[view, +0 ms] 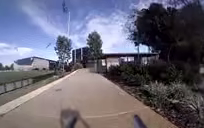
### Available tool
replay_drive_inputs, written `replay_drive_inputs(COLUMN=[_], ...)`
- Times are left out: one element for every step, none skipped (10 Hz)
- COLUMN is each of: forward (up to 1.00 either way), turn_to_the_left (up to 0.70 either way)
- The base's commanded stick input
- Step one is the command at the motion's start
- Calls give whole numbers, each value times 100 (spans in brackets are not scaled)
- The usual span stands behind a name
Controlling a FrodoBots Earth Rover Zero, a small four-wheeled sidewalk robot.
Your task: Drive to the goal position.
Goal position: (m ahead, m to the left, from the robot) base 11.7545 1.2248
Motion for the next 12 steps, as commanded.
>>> replay_drive_inputs(forward=[100, 100, 100, 100, 100, 100, 100, 100, 100, 100, 100, 100], turn_to_the_left=[0, 0, 0, 0, 0, 39, 22, 6, 0, 0, 0, 0])
